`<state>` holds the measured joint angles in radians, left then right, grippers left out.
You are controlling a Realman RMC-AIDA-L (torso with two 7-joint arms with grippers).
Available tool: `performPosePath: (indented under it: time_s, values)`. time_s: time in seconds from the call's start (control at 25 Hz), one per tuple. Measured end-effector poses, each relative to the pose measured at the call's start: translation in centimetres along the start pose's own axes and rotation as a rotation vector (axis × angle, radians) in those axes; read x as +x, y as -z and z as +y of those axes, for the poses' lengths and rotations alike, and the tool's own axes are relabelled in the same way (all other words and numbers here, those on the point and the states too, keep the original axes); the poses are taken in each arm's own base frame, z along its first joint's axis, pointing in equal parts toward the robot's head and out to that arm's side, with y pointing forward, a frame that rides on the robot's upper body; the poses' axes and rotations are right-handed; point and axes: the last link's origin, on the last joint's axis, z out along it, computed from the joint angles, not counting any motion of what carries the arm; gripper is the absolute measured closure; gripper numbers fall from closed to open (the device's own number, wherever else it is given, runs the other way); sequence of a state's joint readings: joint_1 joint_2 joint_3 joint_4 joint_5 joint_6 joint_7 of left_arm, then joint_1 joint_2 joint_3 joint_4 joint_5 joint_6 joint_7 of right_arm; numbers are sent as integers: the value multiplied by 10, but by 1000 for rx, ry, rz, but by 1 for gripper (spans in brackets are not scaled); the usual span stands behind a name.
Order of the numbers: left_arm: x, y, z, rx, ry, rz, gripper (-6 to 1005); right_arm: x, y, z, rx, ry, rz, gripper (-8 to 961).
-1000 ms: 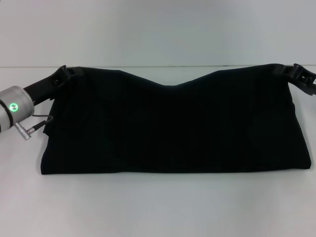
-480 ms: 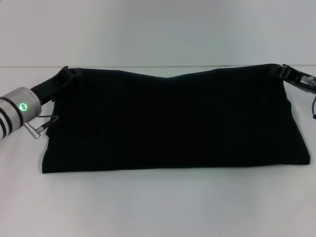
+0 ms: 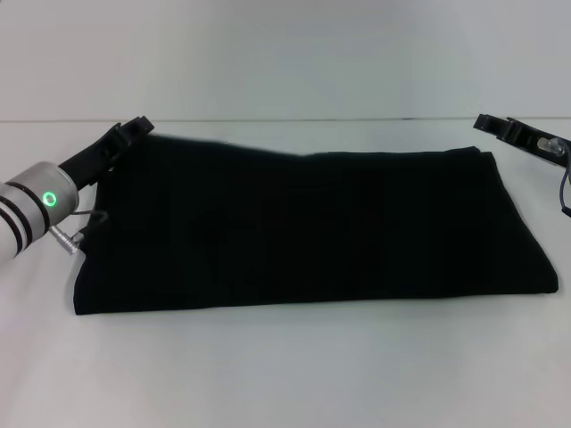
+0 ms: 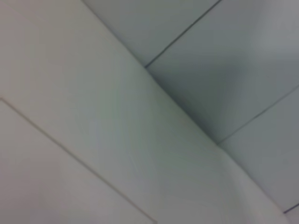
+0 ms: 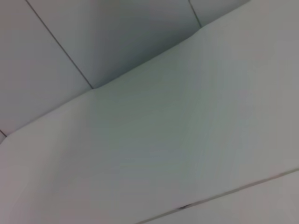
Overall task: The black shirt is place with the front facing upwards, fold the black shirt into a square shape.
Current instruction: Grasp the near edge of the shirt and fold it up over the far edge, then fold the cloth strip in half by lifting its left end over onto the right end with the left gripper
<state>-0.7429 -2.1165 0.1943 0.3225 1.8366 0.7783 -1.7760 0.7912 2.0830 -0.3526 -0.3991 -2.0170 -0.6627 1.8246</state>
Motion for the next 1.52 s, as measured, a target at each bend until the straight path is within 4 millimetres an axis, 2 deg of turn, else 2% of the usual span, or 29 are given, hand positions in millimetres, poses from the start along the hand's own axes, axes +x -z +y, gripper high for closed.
performPosePath:
  time_s: [0.12,0.32,0.52,0.76,0.84,1.08,1.16,1.2,1.32,1.52]
  values:
    - [0,1,-7,42,-7,6,716,1,3,-3,-2,-16,-10,450]
    - [1,7,-23,114,-15,15,483,6,11,-7,-47,-24,-35,247]
    - [1,19,-29,67,1,17,343,12,27,-4,-182,53,-64,204]
    - [7,56,-24,-182,106,-87,342,36,61,7,-432,373,-53,180]
    - [8,68,-27,-207,150,-162,176,48,71,8,-495,491,-57,174]
    - [13,114,-43,-235,263,-260,150,74,92,11,-593,646,-93,155]
    - [9,131,-51,-204,314,-305,141,84,96,13,-621,690,-100,149]
    - [7,136,-54,-189,331,-328,137,88,98,15,-632,703,-99,146]
    - [-2,149,-63,-137,381,-399,129,101,97,19,-657,739,-75,6]
    - [-14,156,-70,-65,408,-487,132,117,93,20,-657,764,-33,7]
